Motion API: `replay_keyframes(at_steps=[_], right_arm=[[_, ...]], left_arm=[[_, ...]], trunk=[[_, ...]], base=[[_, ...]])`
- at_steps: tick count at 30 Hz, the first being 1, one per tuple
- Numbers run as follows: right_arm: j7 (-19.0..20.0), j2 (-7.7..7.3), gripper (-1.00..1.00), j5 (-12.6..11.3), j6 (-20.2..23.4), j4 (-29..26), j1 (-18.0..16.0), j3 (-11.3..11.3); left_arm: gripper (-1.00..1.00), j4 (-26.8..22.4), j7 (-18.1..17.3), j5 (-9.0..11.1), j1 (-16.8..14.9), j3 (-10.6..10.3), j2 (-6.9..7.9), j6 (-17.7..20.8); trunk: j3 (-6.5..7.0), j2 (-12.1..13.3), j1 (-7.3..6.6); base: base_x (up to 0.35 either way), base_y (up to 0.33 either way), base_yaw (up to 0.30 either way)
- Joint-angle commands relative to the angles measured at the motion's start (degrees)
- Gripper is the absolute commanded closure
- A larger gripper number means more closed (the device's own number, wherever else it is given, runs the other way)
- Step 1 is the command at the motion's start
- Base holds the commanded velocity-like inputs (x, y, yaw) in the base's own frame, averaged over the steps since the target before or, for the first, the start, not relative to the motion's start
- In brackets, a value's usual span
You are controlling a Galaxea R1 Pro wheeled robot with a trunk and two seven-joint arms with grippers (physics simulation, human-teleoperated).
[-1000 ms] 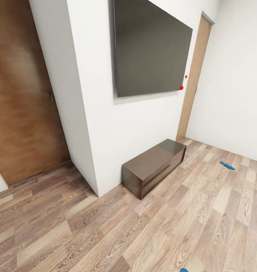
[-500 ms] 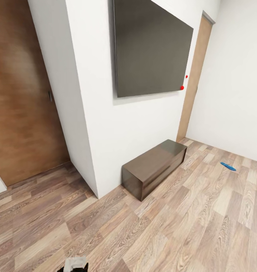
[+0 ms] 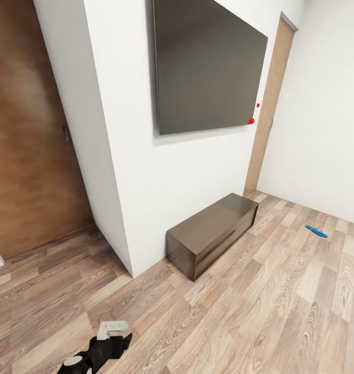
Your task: In the bedroom, move the book from the bed onto either nightstand, and place the two sandals side by side next to the bed.
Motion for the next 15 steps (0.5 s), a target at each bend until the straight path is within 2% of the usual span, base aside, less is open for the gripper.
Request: replay_keyframes(at_steps=[1, 5, 6, 8, 9, 15], right_arm=[[0.1, 0.0, -1.0, -0.1, -0.1, 0.0, 0.0, -0.2], [0.2, -0.33, -1.0, -0.2, 0.0, -0.1, 0.0, -0.3], [0.2, -0.49, -1.0, -0.3, 0.0, -0.1, 0.0, -0.3], [0.2, -0.59, -1.0, -0.6, 0.0, -0.1, 0.0, -0.3], [0.1, -0.66, -1.0, -0.9, 0.0, 0.0, 0.0, -0.3], [0.1, -0.68, -1.0, -1.6, -0.1, 0.1, 0.0, -0.2]], left_arm=[[-1.0, 1.0, -0.5, 0.0, -0.3, 0.3, 0.05, 0.3], [-1.0, 8.1, -1.0, 0.0, -1.3, 0.4, 0.82, -0.5], [-1.0, 10.7, -1.0, -0.1, -1.8, 0.4, 1.0, -1.7], [-1.0, 12.5, -1.1, -0.2, -2.2, 0.3, 1.06, -3.5], [-1.0, 13.8, -1.1, -0.2, -2.5, 0.3, 1.08, -5.5], [-1.0, 15.7, -1.1, -0.2, -2.9, 0.2, 1.11, -10.6]], trunk=[[-0.06, 0.0, 0.0], [-0.06, 0.0, 0.0], [-0.06, 0.0, 0.0], [-0.06, 0.0, 0.0], [-0.06, 0.0, 0.0], [-0.06, 0.0, 0.0]], base=[[0.042, -0.032, 0.0], [0.021, -0.017, 0.0], [0.009, -0.007, 0.0], [0.006, -0.005, 0.0], [0.004, -0.003, 0.0], [0.001, -0.001, 0.0]])
